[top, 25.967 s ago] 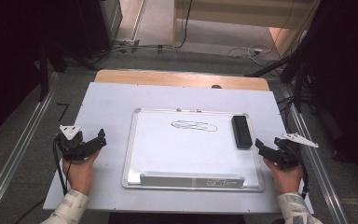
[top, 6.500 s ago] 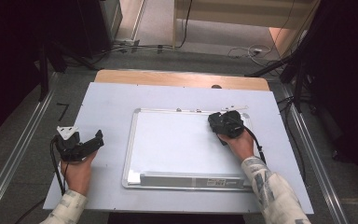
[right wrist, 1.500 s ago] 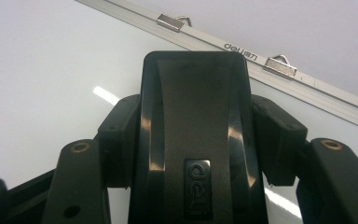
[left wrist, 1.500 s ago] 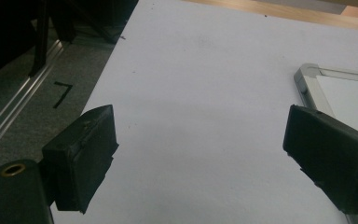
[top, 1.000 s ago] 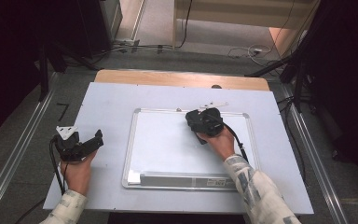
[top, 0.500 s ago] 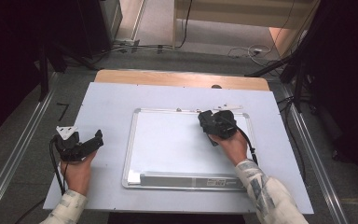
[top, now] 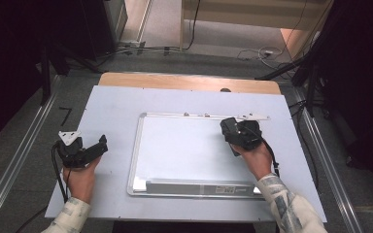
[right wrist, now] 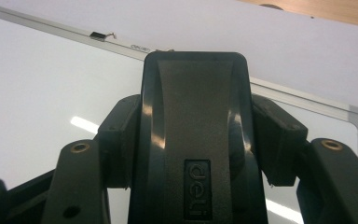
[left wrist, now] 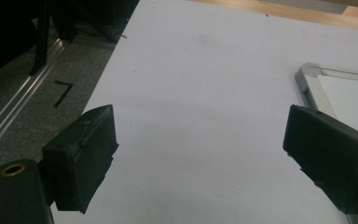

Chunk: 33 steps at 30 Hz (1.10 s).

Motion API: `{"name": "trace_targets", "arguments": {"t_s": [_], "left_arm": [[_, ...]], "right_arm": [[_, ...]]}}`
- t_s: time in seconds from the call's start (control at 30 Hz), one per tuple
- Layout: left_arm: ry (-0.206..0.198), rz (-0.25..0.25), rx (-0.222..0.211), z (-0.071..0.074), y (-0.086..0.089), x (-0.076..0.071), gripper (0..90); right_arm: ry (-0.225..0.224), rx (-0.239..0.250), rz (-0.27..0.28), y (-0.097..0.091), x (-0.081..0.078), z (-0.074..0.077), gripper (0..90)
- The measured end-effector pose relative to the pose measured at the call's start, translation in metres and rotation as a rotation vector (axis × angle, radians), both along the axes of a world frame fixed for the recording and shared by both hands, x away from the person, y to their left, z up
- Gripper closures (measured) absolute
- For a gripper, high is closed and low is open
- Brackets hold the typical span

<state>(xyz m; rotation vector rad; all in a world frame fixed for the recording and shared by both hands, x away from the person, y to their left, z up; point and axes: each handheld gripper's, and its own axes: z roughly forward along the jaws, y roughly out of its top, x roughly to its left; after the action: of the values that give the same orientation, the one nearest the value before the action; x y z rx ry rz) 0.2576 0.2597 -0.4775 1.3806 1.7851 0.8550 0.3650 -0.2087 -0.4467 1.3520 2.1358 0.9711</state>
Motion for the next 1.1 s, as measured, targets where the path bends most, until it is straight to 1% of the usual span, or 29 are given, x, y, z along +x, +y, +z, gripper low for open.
{"name": "trace_targets", "arguments": {"t_s": [0.07,0.2,0.27,0.43,0.5,0.57,0.7,0.8,0.83,0.93,1.03,1.07,1.1], "left_arm": [[0.002,-0.001,0.001,0.0,0.0,0.0,10.2],[-0.001,-0.002,0.0,0.0,0.0,0.0,10.2],[-0.001,-0.001,-0.001,0.0,0.0,0.0,10.2],[0.002,0.0,0.001,0.0,0.0,0.0,10.2],[-0.001,0.0,-0.001,0.0,0.0,0.0,10.1],[0.003,0.0,0.001,0.0,0.0,0.0,10.2],[0.004,0.0,0.001,0.0,0.0,0.0,10.2],[0.005,-0.002,0.003,0.0,0.0,0.0,10.2],[0.005,-0.002,0.003,0.0,0.0,0.0,10.2],[0.005,0.0,0.002,0.0,0.0,0.0,10.2],[0.005,0.0,0.001,0.0,0.0,0.0,10.2],[0.005,0.001,0.001,0.0,0.0,0.0,10.1],[0.006,0.001,0.001,-0.001,0.001,0.0,10.2]], "right_arm": [[0.004,-0.007,-0.011,-0.005,-0.001,-0.001,37.6],[0.007,-0.011,-0.056,-0.015,0.001,-0.003,37.6],[0.012,-0.012,-0.081,-0.021,0.005,-0.005,37.6],[0.012,-0.041,-0.147,-0.035,0.014,-0.01,37.5],[0.024,-0.044,-0.18,-0.041,0.018,-0.013,37.5],[0.023,-0.059,-0.207,-0.047,0.023,-0.016,37.5],[0.038,-0.061,-0.253,-0.056,0.03,-0.022,37.5],[0.046,-0.065,-0.266,-0.058,0.034,-0.026,37.5],[0.053,-0.054,-0.271,-0.058,0.035,-0.028,37.5],[0.059,-0.063,-0.275,-0.055,0.038,-0.032,37.5],[0.087,-0.069,-0.279,-0.054,0.041,-0.038,37.4],[0.091,-0.046,-0.286,-0.056,0.042,-0.038,37.4],[0.098,-0.032,-0.293,-0.057,0.042,-0.038,37.3]]}}
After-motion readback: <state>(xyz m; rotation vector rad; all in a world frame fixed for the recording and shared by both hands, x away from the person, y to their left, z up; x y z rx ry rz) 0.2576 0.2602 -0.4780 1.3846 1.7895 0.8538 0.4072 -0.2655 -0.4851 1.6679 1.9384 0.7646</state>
